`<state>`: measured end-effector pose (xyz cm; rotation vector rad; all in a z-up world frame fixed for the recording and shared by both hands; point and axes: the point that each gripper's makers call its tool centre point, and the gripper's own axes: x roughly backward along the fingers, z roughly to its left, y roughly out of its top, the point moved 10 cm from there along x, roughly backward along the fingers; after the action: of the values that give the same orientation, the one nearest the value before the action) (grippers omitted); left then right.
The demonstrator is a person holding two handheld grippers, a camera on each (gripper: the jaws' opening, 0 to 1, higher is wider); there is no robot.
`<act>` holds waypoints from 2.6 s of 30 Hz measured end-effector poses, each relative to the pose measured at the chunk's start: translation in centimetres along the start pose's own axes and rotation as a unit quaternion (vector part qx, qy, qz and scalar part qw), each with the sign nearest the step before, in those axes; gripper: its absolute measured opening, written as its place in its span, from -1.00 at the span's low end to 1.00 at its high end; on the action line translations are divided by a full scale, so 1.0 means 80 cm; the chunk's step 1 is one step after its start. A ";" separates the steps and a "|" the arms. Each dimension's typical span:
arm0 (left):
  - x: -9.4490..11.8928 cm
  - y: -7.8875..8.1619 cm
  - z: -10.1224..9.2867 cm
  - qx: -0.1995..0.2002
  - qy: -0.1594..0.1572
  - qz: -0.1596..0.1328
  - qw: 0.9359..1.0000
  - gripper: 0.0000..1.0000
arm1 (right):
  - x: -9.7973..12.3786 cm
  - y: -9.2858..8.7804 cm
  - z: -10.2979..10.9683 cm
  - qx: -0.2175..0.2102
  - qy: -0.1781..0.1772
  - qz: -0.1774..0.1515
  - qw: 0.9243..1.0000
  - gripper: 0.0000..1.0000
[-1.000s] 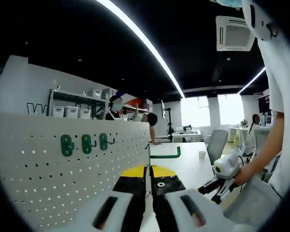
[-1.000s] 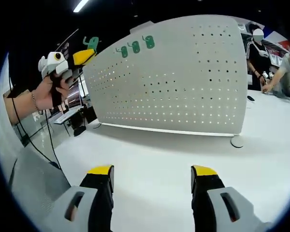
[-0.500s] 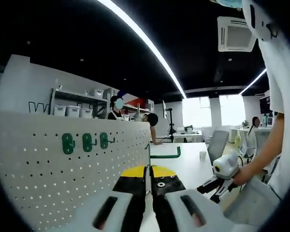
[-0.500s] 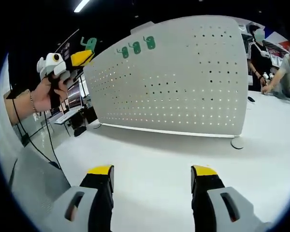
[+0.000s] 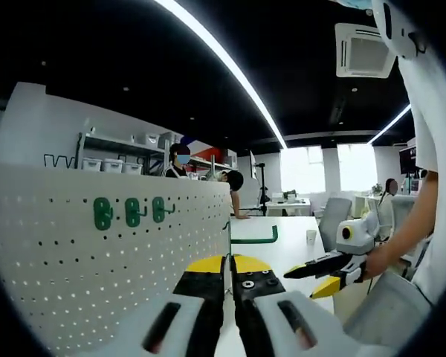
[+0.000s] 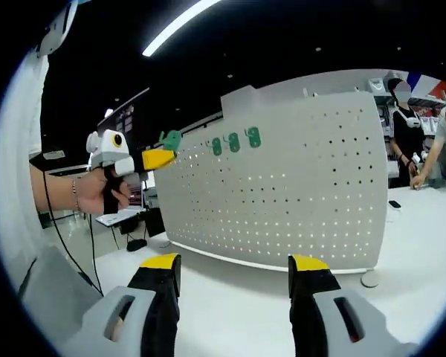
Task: Insert the hook assembly into the mounting plate slot until the hook locks in place.
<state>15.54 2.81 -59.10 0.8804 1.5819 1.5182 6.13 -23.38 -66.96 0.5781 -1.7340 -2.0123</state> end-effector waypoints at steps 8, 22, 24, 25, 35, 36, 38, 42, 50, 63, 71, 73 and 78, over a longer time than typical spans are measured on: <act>0.000 -0.001 -0.001 0.002 0.000 0.001 1.000 -0.96 | -0.004 0.009 0.001 -0.005 0.005 -0.009 1.000 0.14; 0.001 -0.003 -0.002 0.000 0.003 0.003 1.000 -0.96 | -0.028 0.033 0.019 -0.023 0.046 -0.027 0.998 0.06; 0.001 -0.003 -0.003 0.000 0.003 0.004 1.000 -0.96 | -0.031 0.035 0.022 -0.022 0.052 -0.028 0.998 0.05; 0.001 -0.003 -0.003 -0.001 0.004 0.004 1.000 -0.96 | -0.033 0.037 0.024 -0.022 0.055 -0.029 0.998 0.05; 0.002 -0.003 -0.004 -0.003 0.007 0.004 1.000 -0.96 | -0.055 0.054 0.034 -0.035 0.083 -0.033 0.995 -0.03; 0.002 -0.003 -0.004 -0.002 0.007 0.003 1.000 -0.96 | -0.056 0.056 0.035 -0.037 0.085 -0.034 0.995 -0.03; 0.002 -0.003 -0.004 -0.003 0.008 0.003 1.000 -0.96 | -0.060 0.058 0.038 -0.038 0.089 -0.036 0.995 -0.03; 0.003 -0.003 -0.005 -0.003 0.009 0.004 1.000 -0.96 | -0.068 0.065 0.043 -0.036 0.098 -0.041 0.994 -0.04; 0.004 -0.004 -0.005 -0.003 0.011 0.004 1.000 -0.96 | -0.081 0.074 0.051 -0.041 0.116 -0.050 0.991 -0.13; 0.006 -0.004 -0.008 -0.006 0.015 0.004 1.000 -0.96 | -0.093 0.085 0.060 -0.051 0.124 -0.061 0.989 -0.23; 0.006 -0.004 -0.009 -0.012 0.022 0.005 1.000 -0.96 | -0.106 0.088 0.065 -0.060 0.127 -0.059 0.988 -0.38; 0.006 -0.005 -0.010 -0.014 0.020 0.007 1.000 -0.96 | -0.110 0.088 0.067 -0.061 0.128 -0.058 0.988 -0.41; 0.006 -0.005 -0.011 -0.015 0.023 0.006 1.000 -0.96 | -0.114 0.088 0.070 -0.070 0.132 -0.060 0.987 -0.54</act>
<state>14.53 2.81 -59.48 0.8454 1.5842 1.5783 10.78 -14.60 -58.84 0.8748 -1.4217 -2.0119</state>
